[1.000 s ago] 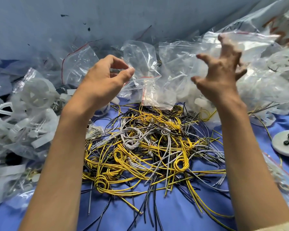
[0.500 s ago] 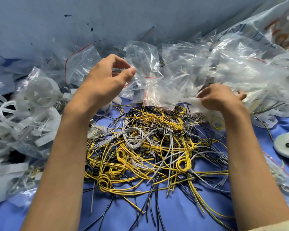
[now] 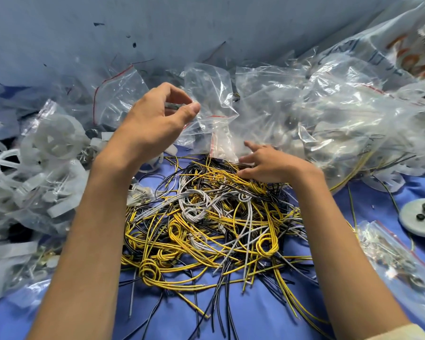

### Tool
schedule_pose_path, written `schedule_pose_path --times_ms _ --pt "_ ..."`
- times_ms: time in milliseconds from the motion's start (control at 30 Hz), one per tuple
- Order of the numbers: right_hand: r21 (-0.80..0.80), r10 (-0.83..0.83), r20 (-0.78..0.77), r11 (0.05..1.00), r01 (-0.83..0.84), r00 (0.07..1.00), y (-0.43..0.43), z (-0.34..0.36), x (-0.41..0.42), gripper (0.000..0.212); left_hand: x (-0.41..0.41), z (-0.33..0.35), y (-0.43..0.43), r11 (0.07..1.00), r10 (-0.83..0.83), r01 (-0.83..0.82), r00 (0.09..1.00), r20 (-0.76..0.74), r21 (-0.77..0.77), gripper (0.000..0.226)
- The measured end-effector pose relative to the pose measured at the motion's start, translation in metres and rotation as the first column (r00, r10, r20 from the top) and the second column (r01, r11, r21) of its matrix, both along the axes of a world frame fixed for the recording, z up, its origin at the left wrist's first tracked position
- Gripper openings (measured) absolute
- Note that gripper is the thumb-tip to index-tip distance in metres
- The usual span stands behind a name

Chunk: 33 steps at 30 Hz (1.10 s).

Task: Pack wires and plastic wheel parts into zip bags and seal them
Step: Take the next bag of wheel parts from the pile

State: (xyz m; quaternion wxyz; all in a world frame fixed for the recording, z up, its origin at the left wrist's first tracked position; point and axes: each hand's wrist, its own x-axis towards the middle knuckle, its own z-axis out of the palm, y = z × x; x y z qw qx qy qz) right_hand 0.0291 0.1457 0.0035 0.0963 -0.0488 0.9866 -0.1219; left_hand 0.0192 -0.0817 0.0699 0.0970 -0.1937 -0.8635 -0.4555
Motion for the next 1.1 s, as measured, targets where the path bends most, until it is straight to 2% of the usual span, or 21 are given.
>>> schedule_pose_path --times_ms 100,233,333,433,533,600,667,733,833,1100 --pt "0.035 -0.002 -0.007 0.999 0.003 1.000 -0.0013 -0.0027 -0.0023 0.056 -0.0001 -0.0002 0.0000 1.000 -0.006 0.006 1.000 -0.007 0.007 0.018" --pt "0.087 -0.003 0.021 0.996 0.001 1.000 -0.0048 -0.0028 -0.0023 0.047 -0.0009 -0.0011 0.0008 1.000 -0.011 0.011 1.000 -0.006 -0.010 0.017" --pt "0.128 -0.019 0.010 0.992 0.018 1.000 -0.0086 -0.0063 -0.0032 0.056 -0.0010 -0.0015 0.0014 1.000 -0.025 0.025 1.000 -0.006 -0.014 0.015" --pt "0.109 -0.039 -0.007 0.993 0.040 0.999 -0.0075 -0.0077 -0.0038 0.068 -0.0006 -0.0014 0.0007 0.999 -0.032 0.031 0.999 -0.007 -0.017 0.016" --pt "0.066 -0.043 -0.024 0.997 0.044 0.999 -0.0041 -0.0069 -0.0030 0.070 -0.0001 -0.0019 0.0014 0.999 -0.038 0.038 0.999 0.006 -0.030 0.017" --pt "0.009 -0.049 -0.014 0.999 0.049 0.999 -0.0021 -0.0051 -0.0019 0.067 0.0000 -0.0022 0.0020 0.999 -0.038 0.038 0.999 0.006 -0.032 0.017" --pt "-0.030 -0.037 -0.005 0.999 0.037 0.999 -0.0012 -0.0026 -0.0014 0.054 0.0000 -0.0024 0.0020 0.999 -0.035 0.035 0.999 0.005 -0.035 0.017" --pt "-0.025 -0.028 0.005 0.999 0.028 1.000 -0.0023 -0.0007 -0.0008 0.041 0.0000 -0.0026 0.0018 0.999 -0.038 0.038 0.999 0.005 -0.037 0.017" --pt "-0.003 -0.018 0.020 1.000 0.018 1.000 -0.0043 -0.0009 0.0001 0.038 0.0003 -0.0027 0.0024 0.998 -0.044 0.044 0.999 0.004 -0.039 0.017" --pt "0.075 -0.015 0.049 0.997 0.012 0.999 -0.0066 -0.0029 -0.0022 0.064 0.0001 -0.0032 0.0023 0.998 -0.051 0.051 0.999 0.003 -0.028 0.014"
